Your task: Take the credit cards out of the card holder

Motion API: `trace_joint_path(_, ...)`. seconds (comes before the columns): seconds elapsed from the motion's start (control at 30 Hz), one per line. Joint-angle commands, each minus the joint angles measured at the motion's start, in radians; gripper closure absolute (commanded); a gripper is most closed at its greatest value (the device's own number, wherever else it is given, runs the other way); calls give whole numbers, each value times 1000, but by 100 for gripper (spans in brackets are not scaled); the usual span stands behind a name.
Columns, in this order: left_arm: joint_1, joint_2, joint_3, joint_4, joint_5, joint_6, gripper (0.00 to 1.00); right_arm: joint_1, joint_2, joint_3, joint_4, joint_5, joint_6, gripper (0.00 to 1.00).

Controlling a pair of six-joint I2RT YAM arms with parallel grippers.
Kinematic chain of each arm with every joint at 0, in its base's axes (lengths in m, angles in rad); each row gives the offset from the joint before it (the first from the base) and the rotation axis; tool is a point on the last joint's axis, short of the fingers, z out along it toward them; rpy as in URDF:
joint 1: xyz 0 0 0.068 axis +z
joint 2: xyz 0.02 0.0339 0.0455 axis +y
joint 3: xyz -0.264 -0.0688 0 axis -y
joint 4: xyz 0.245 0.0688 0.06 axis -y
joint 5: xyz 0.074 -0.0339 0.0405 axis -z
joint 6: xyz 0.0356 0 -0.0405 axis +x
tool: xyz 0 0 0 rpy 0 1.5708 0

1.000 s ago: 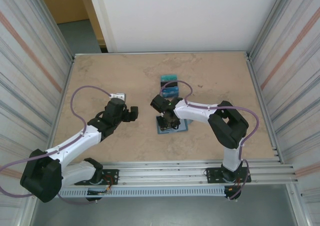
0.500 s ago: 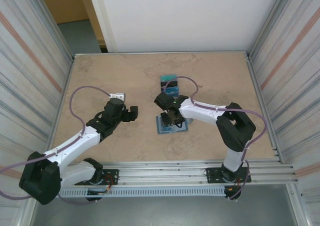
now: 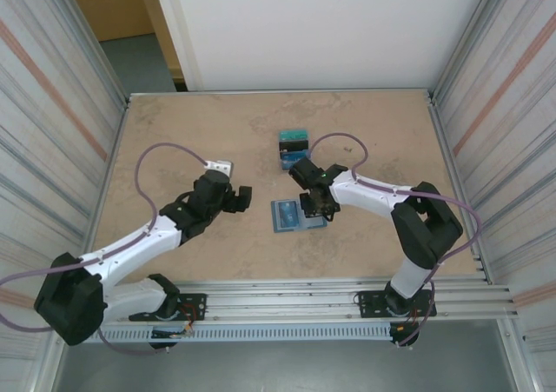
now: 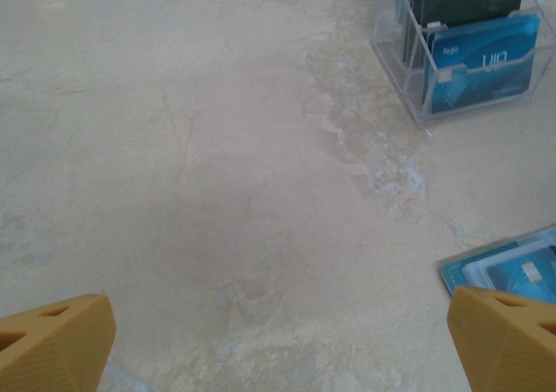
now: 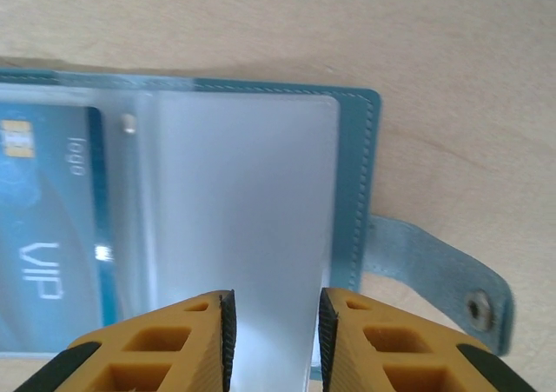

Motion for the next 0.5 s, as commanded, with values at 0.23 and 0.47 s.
trace_joint_path(0.23,-90,100,50,2,-59,2,1,-41,-54,-67,23,-11,37,75)
trace_joint_path(0.47,-116,172,53,30,-13,14,1,-48,-133,-60,42,-65,48,77)
